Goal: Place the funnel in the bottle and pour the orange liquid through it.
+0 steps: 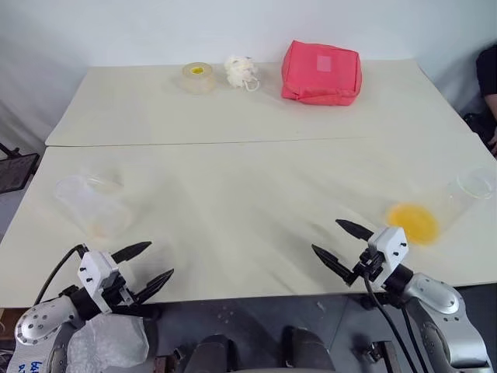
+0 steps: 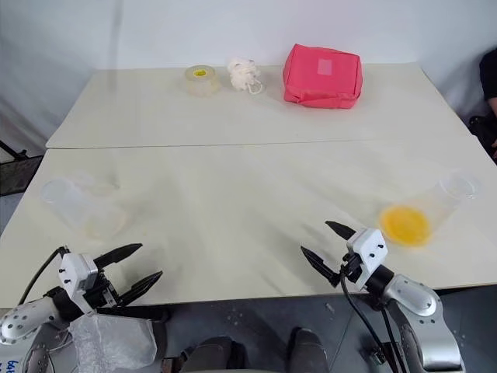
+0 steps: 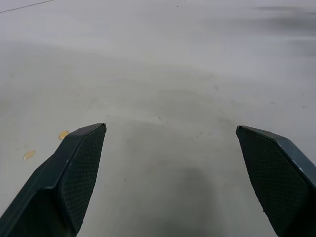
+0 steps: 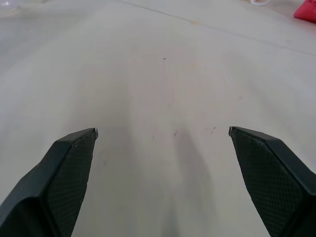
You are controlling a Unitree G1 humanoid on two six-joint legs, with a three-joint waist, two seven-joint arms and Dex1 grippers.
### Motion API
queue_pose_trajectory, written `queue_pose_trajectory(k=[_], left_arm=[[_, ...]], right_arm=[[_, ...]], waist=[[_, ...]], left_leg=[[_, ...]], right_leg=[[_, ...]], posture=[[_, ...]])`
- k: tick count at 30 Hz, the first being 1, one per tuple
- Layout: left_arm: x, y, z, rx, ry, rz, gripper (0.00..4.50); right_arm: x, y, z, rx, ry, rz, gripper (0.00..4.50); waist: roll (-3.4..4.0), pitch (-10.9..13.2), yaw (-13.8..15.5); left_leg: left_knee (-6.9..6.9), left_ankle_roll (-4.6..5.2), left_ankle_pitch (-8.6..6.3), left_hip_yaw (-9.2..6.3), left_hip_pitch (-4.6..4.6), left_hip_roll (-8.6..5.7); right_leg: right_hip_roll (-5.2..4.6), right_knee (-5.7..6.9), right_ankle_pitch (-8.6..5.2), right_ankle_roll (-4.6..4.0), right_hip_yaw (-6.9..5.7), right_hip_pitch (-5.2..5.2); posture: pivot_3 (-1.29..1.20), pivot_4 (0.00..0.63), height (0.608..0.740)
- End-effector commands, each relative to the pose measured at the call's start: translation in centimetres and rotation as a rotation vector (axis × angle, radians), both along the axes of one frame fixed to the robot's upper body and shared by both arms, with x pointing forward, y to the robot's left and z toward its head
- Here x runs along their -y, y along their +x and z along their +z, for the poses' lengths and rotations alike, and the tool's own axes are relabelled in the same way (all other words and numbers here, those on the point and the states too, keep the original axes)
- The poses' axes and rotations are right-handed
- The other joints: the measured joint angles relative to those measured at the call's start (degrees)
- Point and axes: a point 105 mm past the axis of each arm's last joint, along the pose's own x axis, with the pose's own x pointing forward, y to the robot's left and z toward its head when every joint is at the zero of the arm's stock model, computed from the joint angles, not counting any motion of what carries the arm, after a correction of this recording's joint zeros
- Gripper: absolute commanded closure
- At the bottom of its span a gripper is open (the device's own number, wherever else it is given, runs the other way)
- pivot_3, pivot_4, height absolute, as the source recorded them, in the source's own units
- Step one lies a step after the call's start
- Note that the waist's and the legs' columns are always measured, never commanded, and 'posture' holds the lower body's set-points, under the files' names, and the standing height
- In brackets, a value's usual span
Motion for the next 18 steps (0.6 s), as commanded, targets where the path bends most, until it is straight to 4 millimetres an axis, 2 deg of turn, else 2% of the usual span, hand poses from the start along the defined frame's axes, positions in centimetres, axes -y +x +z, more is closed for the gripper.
queue_pose_trajectory(k=[1,7,11,13,18], left_arm=[[-0.1,0.1,1.3,0.036,0.008,0.001,0.00],[0.2,0.4,2.0,0.018,-0.055,0.072,0.00],[-0.2,-0.1,2.4,0.027,-0.041,0.172,0.00],[-0.7,-0.8,3.0,0.053,-0.071,0.229,0.00],[-3.6,-4.0,4.5,0.106,-0.111,0.494,0.00]], right_arm=[[-0.4,0.0,1.3,0.047,0.006,0.013,0.04],[-0.8,0.3,1.2,0.038,0.006,0.048,0.04],[-1.4,1.1,1.3,0.036,0.009,0.104,0.04],[-1.7,1.7,1.4,0.040,0.014,0.129,0.04],[-2.8,2.7,2.0,0.053,0.017,0.234,0.04]], waist=[[0.00,0.0,0.0],[-0.01,0.0,0.0],[-0.04,0.0,-0.1],[-0.08,0.0,-0.2],[-0.18,0.1,-0.2]], left_leg=[[0.00,0.00,0.00,0.00,0.00,0.00],[0.00,0.00,0.00,0.00,0.00,0.00],[0.00,0.00,0.00,0.00,0.00,0.00],[0.00,0.00,0.00,0.00,0.01,0.01],[0.00,-0.03,-0.03,0.00,-0.01,0.05]], right_leg=[[0.00,0.00,0.00,0.00,0.00,0.00],[0.00,0.01,0.00,0.00,0.02,0.00],[0.00,0.01,0.00,0.00,0.02,0.00],[0.01,0.00,0.00,0.00,0.03,0.00],[0.01,-0.07,0.00,0.00,0.04,0.00]], posture=[[0.00,0.150,0.740],[0.00,0.150,0.740],[0.00,0.150,0.740],[0.00,0.150,0.740],[0.00,0.150,0.740]])
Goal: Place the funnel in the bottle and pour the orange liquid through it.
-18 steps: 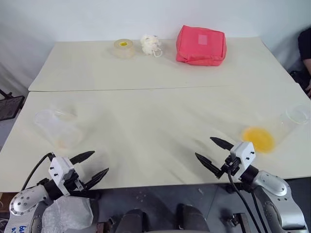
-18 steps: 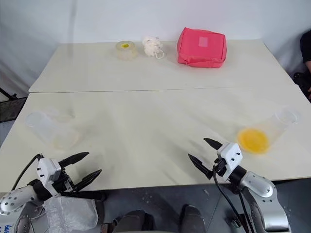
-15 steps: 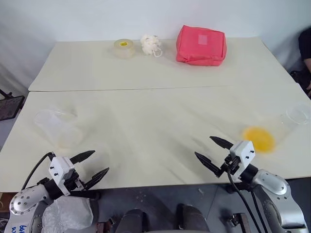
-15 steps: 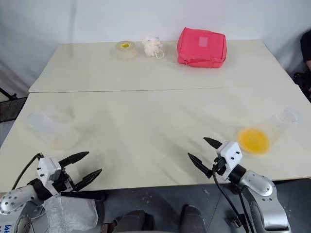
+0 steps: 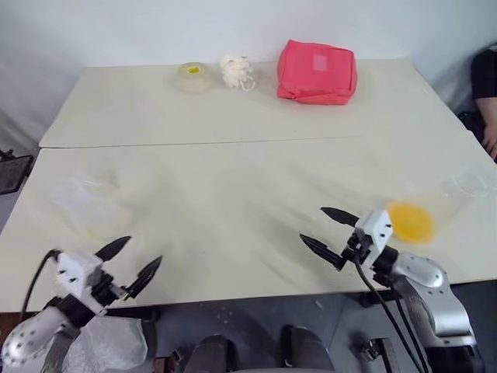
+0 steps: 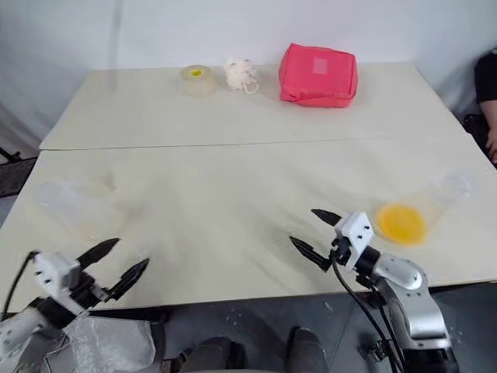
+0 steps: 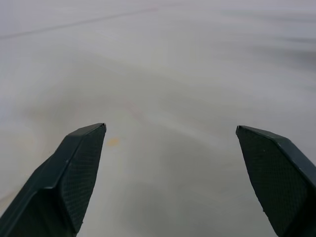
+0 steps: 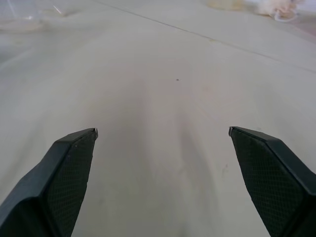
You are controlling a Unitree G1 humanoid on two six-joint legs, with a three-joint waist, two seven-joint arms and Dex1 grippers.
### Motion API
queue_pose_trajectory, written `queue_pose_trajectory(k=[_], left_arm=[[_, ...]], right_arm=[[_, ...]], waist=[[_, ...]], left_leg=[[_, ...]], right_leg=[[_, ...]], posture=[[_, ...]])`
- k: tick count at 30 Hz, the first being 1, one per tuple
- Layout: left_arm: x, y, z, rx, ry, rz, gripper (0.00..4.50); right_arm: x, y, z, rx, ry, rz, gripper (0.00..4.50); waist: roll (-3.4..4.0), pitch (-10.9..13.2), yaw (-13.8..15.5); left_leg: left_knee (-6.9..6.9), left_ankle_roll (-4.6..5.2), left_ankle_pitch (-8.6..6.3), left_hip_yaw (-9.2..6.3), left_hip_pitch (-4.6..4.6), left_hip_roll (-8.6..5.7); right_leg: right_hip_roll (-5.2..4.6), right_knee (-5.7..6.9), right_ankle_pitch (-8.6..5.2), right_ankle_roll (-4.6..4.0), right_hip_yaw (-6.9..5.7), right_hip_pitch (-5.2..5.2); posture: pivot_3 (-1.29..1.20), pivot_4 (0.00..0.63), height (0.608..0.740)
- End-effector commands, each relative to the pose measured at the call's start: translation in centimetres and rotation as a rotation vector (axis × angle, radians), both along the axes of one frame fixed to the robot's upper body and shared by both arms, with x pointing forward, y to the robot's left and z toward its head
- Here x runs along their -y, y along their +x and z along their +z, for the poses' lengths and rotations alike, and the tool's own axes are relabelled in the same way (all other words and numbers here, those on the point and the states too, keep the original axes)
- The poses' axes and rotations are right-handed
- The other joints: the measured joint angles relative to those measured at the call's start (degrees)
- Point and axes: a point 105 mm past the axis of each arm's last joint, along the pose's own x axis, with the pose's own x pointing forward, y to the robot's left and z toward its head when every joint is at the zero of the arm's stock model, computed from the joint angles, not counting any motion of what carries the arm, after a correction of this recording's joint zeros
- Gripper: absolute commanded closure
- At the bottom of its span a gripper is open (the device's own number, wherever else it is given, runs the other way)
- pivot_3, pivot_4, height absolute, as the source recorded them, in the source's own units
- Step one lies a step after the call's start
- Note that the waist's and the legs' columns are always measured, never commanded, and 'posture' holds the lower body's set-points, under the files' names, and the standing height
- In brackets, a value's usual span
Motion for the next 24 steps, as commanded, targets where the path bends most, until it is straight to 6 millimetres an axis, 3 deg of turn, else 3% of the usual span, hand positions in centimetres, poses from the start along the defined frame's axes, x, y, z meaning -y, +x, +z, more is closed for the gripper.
queue_pose_trajectory(k=[1,4,7,12,24], left_arm=[[-1.8,-2.1,2.1,0.072,-0.019,0.142,0.00],[-3.3,-3.4,2.6,0.093,-0.052,0.264,0.00],[-5.2,-3.1,3.8,0.165,-0.108,0.407,0.00],[-6.3,-0.3,4.5,0.193,-0.130,0.435,0.00],[-7.2,5.9,5.9,0.222,-0.094,0.315,0.00]], right_arm=[[-0.9,0.2,0.8,0.029,0.016,0.086,0.04],[-1.6,0.8,1.4,0.043,0.023,0.138,0.04],[-2.8,1.1,2.5,0.062,0.039,0.216,0.04],[-3.9,0.8,3.7,0.085,0.057,0.275,0.04],[-3.6,0.2,4.4,0.116,0.062,0.236,0.04]], waist=[[-0.07,0.0,0.0],[-0.12,0.1,0.4],[-0.14,0.1,0.4],[-0.16,0.1,0.3],[-0.20,0.0,0.1]], left_leg=[[0.00,0.00,0.00,-0.01,0.00,0.01],[0.09,0.06,-0.03,-0.05,-0.03,0.01],[0.13,0.08,-0.05,-0.09,-0.03,0.00],[0.13,0.05,-0.05,-0.22,-0.05,-0.02],[0.12,0.05,-0.07,-0.10,-0.04,-0.10]], right_leg=[[0.00,-0.01,0.00,0.00,0.00,0.00],[-0.03,-0.07,0.00,-0.01,0.00,0.07],[-0.06,-0.16,-0.01,-0.02,0.09,0.08],[-0.04,0.07,-0.01,-0.02,0.38,0.06],[0.02,0.25,0.01,0.01,-0.03,-0.03]], posture=[[0.00,0.150,0.740],[0.00,0.150,0.740],[0.00,0.150,0.740],[0.00,0.150,0.740],[0.00,0.150,0.740]])
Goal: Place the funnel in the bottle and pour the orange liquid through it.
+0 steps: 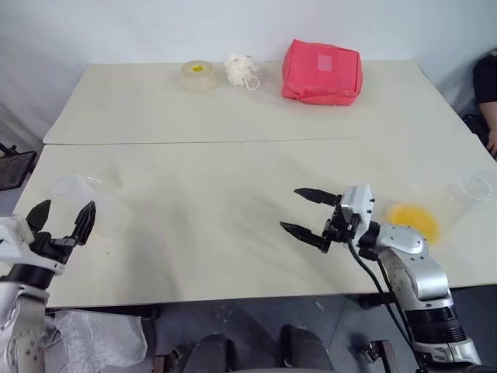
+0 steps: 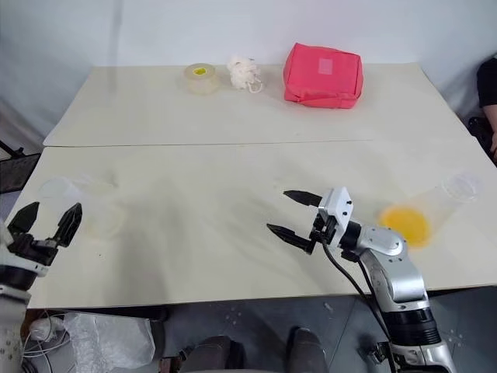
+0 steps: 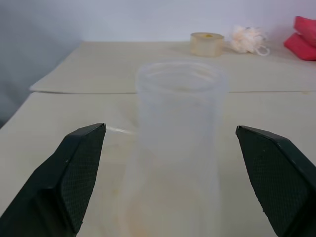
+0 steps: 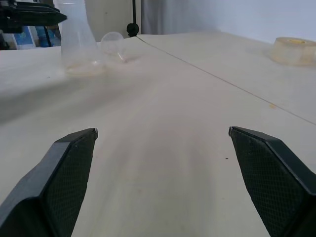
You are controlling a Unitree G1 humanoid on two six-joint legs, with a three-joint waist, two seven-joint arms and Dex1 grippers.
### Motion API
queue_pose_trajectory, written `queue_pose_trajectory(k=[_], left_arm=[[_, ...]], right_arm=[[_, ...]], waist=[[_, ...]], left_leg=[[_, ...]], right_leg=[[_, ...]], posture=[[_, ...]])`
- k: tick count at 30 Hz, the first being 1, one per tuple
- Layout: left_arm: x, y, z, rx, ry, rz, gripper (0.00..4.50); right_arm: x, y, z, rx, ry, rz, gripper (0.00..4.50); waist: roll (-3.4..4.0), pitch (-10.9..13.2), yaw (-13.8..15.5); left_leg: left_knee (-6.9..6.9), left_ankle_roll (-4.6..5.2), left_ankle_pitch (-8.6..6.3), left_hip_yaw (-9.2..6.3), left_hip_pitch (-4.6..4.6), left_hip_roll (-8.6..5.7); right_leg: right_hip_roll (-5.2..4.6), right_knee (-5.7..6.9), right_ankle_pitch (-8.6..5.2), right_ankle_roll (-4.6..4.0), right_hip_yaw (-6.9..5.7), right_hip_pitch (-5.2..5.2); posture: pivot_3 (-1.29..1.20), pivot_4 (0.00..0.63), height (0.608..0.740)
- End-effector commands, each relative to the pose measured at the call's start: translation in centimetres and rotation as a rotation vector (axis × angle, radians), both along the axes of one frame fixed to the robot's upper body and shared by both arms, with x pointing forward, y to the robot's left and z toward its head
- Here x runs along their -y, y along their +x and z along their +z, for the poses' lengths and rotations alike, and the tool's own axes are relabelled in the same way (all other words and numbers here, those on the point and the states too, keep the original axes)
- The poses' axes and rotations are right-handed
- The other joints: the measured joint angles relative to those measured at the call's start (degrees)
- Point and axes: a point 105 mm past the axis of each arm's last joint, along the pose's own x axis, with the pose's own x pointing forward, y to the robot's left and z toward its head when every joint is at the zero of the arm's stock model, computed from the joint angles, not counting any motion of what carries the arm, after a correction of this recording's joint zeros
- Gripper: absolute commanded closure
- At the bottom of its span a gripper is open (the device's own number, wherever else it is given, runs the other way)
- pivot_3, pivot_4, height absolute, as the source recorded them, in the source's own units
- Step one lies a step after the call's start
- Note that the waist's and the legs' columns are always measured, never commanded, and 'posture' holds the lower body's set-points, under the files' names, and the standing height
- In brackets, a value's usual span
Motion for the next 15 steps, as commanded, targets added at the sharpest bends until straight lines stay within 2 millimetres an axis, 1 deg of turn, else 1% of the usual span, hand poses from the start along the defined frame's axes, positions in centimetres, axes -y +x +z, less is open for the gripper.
queue_pose_trajectory(k=[1,3,4,6,10,11,15], left_arm=[[-0.4,1.0,0.6,0.012,0.046,-0.023,0.00],[-0.1,1.6,1.1,0.036,0.075,-0.046,0.00],[-0.2,1.9,1.2,0.033,0.074,-0.048,0.20],[-0.1,2.2,0.9,-0.001,0.061,-0.061,0.65],[0.5,2.2,1.0,-0.019,0.069,-0.123,1.91],[0.6,2.2,1.3,-0.014,0.069,-0.138,2.07],[1.6,2.3,2.2,-0.009,0.091,-0.221,2.07]], right_arm=[[0.1,-0.5,1.1,0.040,0.017,-0.006,0.04],[0.3,-0.6,1.1,0.042,0.014,-0.017,0.04],[0.4,-0.6,1.1,0.043,0.014,-0.022,0.01],[0.6,-0.8,1.2,0.046,0.012,-0.032,0.00],[0.9,-1.0,1.2,0.048,0.007,-0.048,0.00],[1.0,-1.0,1.2,0.049,0.006,-0.051,0.00],[1.3,-1.1,1.4,0.054,0.003,-0.064,0.00]], waist=[[0.00,0.0,0.0],[0.00,0.0,0.1],[-0.01,0.0,0.0],[-0.02,0.0,0.0],[-0.02,0.0,0.0],[-0.02,0.0,0.0],[-0.03,0.0,0.1]], left_leg=[[0.00,0.00,0.00,0.01,0.00,0.01],[0.00,0.00,0.00,0.02,0.01,0.01],[0.01,0.00,0.00,0.02,0.01,0.01],[0.00,0.00,0.00,0.02,0.01,0.01],[-0.01,-0.01,0.00,0.02,0.02,0.02],[-0.01,-0.01,0.00,0.02,0.01,0.03],[0.00,-0.02,0.00,0.01,0.01,0.03]], right_leg=[[0.01,0.01,0.00,0.00,-0.02,0.00],[0.02,0.01,0.00,0.00,-0.05,-0.01],[0.01,0.02,0.00,0.00,-0.05,0.00],[0.01,0.02,0.00,0.01,-0.05,0.00],[0.01,0.02,0.00,0.01,-0.06,-0.01],[0.01,0.02,0.00,0.01,-0.06,-0.01],[0.01,0.02,0.00,0.01,-0.06,0.00]], posture=[[0.00,0.150,0.740],[0.00,0.150,0.740],[0.00,0.150,0.740],[0.00,0.150,0.740],[0.00,0.150,0.740],[0.00,0.150,0.740],[0.00,0.150,0.740]])
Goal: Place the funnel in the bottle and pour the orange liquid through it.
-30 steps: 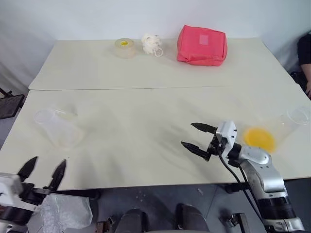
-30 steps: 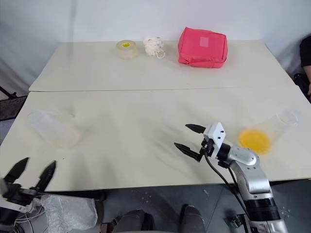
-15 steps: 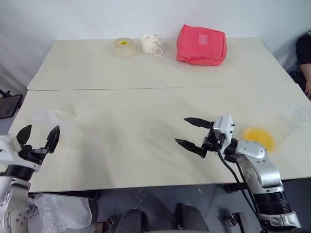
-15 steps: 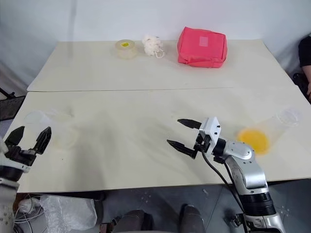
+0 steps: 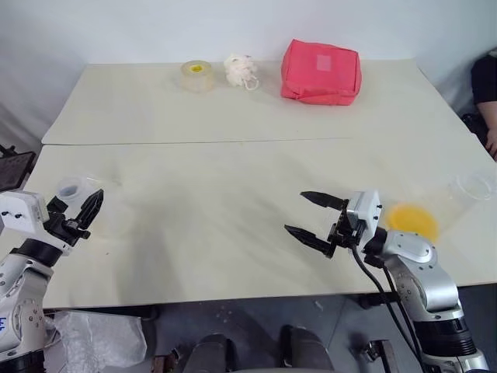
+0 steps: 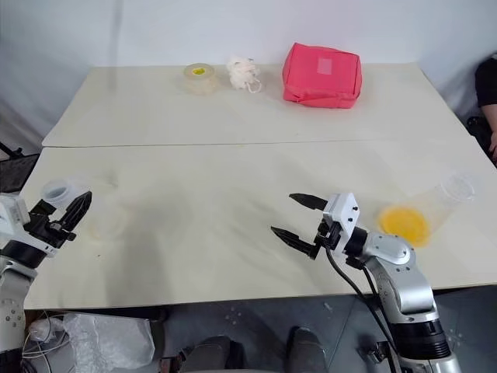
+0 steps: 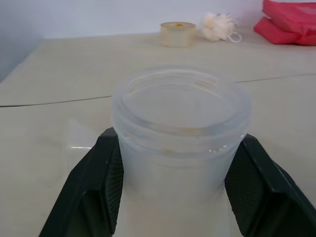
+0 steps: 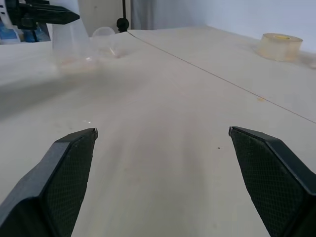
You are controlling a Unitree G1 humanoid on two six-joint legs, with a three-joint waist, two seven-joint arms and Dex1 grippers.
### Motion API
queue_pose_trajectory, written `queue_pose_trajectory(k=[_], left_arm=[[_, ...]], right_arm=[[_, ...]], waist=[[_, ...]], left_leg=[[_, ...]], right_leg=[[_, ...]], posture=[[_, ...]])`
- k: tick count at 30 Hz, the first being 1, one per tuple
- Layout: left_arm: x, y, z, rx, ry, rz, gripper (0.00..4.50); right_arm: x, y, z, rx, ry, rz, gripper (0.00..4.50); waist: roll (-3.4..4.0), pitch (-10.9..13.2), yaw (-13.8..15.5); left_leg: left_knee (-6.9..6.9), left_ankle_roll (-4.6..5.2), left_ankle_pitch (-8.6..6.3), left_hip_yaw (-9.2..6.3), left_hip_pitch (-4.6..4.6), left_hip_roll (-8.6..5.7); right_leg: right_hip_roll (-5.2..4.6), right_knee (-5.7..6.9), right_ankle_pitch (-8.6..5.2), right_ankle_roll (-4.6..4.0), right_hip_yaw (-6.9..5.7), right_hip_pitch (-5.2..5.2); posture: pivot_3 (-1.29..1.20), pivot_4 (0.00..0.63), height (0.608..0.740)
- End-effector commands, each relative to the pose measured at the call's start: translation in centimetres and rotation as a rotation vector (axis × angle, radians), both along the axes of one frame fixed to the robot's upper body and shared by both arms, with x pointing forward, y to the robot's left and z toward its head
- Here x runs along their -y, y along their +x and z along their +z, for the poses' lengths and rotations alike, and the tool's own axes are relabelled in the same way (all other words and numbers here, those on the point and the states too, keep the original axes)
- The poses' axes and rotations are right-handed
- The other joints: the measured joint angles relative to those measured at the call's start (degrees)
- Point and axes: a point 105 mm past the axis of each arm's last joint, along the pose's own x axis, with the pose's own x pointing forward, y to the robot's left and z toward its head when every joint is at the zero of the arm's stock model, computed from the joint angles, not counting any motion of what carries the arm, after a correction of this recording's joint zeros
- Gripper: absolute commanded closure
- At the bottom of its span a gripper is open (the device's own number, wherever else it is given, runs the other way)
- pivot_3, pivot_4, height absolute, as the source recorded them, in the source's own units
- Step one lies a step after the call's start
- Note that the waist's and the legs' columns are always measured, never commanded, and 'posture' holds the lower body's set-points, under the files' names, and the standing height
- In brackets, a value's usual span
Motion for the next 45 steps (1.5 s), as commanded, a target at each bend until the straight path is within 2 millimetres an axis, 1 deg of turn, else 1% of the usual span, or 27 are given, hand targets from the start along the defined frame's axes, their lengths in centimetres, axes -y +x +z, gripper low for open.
queue_pose_trajectory(k=[1,6,12,15,16,17,18,20,22,26,31,37,38,39,40,41,42,43,45], left_arm=[[1.6,0.0,2.3,0.049,0.053,-0.120,2.07],[5.9,1.9,4.3,0.071,0.137,-0.348,2.07],[11.7,4.5,6.2,0.094,0.174,-0.584,2.07],[14.6,5.3,6.4,0.078,0.172,-0.725,2.07],[16.1,5.5,6.3,0.067,0.177,-0.800,2.07],[17.0,5.5,6.2,0.059,0.182,-0.851,2.07],[18.1,6.2,5.9,0.032,0.179,-0.879,2.07],[21.1,7.3,5.6,0.027,0.201,-0.967,2.07],[22.7,8.0,5.4,0.021,0.213,-1.014,2.07],[24.3,8.7,4.7,0.022,0.238,-1.074,2.07],[26.4,9.1,3.1,-0.003,0.284,-1.143,2.07],[27.6,9.2,2.3,-0.017,0.308,-1.178,2.07],[27.6,9.2,2.3,-0.017,0.308,-1.179,1.35],[27.6,9.2,2.3,-0.021,0.308,-1.182,1.17],[27.5,9.1,2.2,-0.033,0.305,-1.186,0.81],[27.5,9.1,2.1,-0.042,0.304,-1.189,0.55],[27.5,9.0,2.0,-0.046,0.303,-1.192,0.15],[27.4,9.0,2.0,-0.047,0.303,-1.194,0.03],[27.2,8.9,2.1,-0.053,0.289,-1.198,0.03]], right_arm=[[0.5,-0.5,1.5,0.059,0.005,-0.008,0.00],[1.1,-0.6,1.7,0.064,-0.012,-0.018,0.00],[2.0,-1.7,1.4,0.043,-0.052,-0.001,0.00],[2.5,-1.7,1.4,0.052,-0.053,-0.035,0.00],[2.5,-1.7,1.4,0.054,-0.051,-0.043,0.00],[2.5,-1.8,1.4,0.055,-0.049,-0.047,0.00],[2.4,-1.7,1.4,0.059,-0.041,-0.058,0.00],[2.2,-2.1,1.4,0.065,-0.022,-0.084,0.00],[2.1,-2.4,1.3,0.065,-0.011,-0.103,0.00],[2.6,-3.1,0.9,0.057,-0.011,-0.136,0.00],[3.3,-3.8,0.5,0.053,-0.008,-0.190,0.00],[3.5,-4.0,0.5,0.059,0.002,-0.222,0.00],[3.5,-4.0,0.5,0.060,0.003,-0.226,0.00],[3.5,-4.1,0.4,0.060,0.003,-0.227,0.00],[3.6,-4.1,0.4,0.060,0.002,-0.229,0.00],[3.6,-4.1,0.4,0.060,0.002,-0.230,0.00],[3.6,-4.1,0.4,0.060,0.001,-0.231,0.00],[3.6,-4.1,0.4,0.061,0.001,-0.233,0.00],[3.6,-4.1,0.4,0.063,0.001,-0.237,0.00]], waist=[[0.00,0.0,0.0],[-0.03,0.0,0.5],[-0.05,0.0,0.2],[-0.05,0.0,0.1],[-0.05,0.0,0.1],[-0.06,0.0,0.1],[-0.06,0.0,0.1],[-0.12,0.1,0.5],[-0.13,0.1,1.1],[-0.16,0.1,1.2],[-0.19,0.1,1.5],[-0.21,0.1,1.7],[-0.21,0.1,1.6],[-0.21,0.1,1.6],[-0.21,0.1,1.6],[-0.21,0.1,1.6],[-0.21,0.1,1.5],[-0.21,0.1,1.5],[-0.21,0.1,1.6]], left_leg=[[0.00,0.00,0.00,0.00,0.00,0.00],[0.04,0.00,0.00,-0.03,-0.01,-0.03],[0.00,0.00,0.00,0.00,-0.02,-0.08],[0.01,0.00,0.00,0.05,-0.01,-0.18],[0.01,-0.01,0.01,0.07,-0.01,-0.19],[0.00,-0.02,0.01,0.09,-0.01,-0.19],[0.01,-0.02,0.02,0.10,-0.02,-0.19],[0.04,-0.03,0.02,0.11,-0.02,-0.20],[0.07,-0.04,0.03,0.14,-0.06,-0.22],[0.04,-0.04,0.03,0.21,-0.07,-0.21],[0.07,-0.04,0.03,0.24,-0.08,-0.18],[0.15,-0.02,0.04,0.23,-0.12,-0.20],[0.15,-0.02,0.04,0.22,-0.12,-0.19],[0.14,-0.02,0.04,0.20,-0.12,-0.19],[0.14,-0.02,0.04,0.19,-0.12,-0.19],[0.14,-0.02,0.04,0.18,-0.12,-0.18],[0.13,-0.02,0.04,0.19,-0.12,-0.18],[0.13,-0.02,0.04,0.19,-0.12,-0.18],[0.14,-0.02,0.04,0.18,-0.12,-0.18]], right_leg=[[0.00,0.00,0.00,0.00,0.01,0.00],[-0.01,0.01,0.00,0.00,0.01,0.02],[0.02,0.01,0.01,0.01,-0.08,0.00],[0.06,0.01,0.01,0.02,-0.09,0.01],[0.08,0.01,0.01,0.02,-0.10,0.00],[0.09,0.02,0.01,0.02,-0.10,-0.01],[0.11,0.01,0.01,0.02,-0.11,-0.01],[0.13,0.02,0.01,0.02,-0.11,0.00],[0.15,0.00,0.01,0.03,-0.13,0.00],[0.18,-0.04,0.01,0.03,-0.11,-0.04],[0.21,-0.07,0.01,0.03,-0.12,-0.04],[0.20,-0.08,0.03,0.05,-0.13,0.01],[0.20,-0.08,0.03,0.05,-0.12,0.01],[0.20,-0.08,0.03,0.05,-0.12,0.01],[0.20,-0.08,0.03,0.05,-0.12,0.01],[0.20,-0.08,0.03,0.05,-0.13,0.00],[0.20,-0.08,0.03,0.05,-0.13,-0.01],[0.20,-0.08,0.03,0.05,-0.13,-0.01],[0.20,-0.08,0.03,0.05,-0.12,-0.01]], posture=[[0.00,0.150,0.740],[0.00,0.150,0.740],[0.00,0.150,0.740],[0.00,0.150,0.740],[0.00,0.150,0.740],[0.00,0.150,0.740],[0.00,0.150,0.740],[0.00,0.150,0.740],[0.00,0.150,0.740],[0.00,0.150,0.740],[0.00,0.150,0.740],[0.00,0.150,0.740],[0.00,0.150,0.740],[0.00,0.150,0.740],[0.00,0.150,0.740],[0.00,0.150,0.740],[0.00,0.150,0.740],[0.00,0.150,0.740],[0.00,0.150,0.740]])
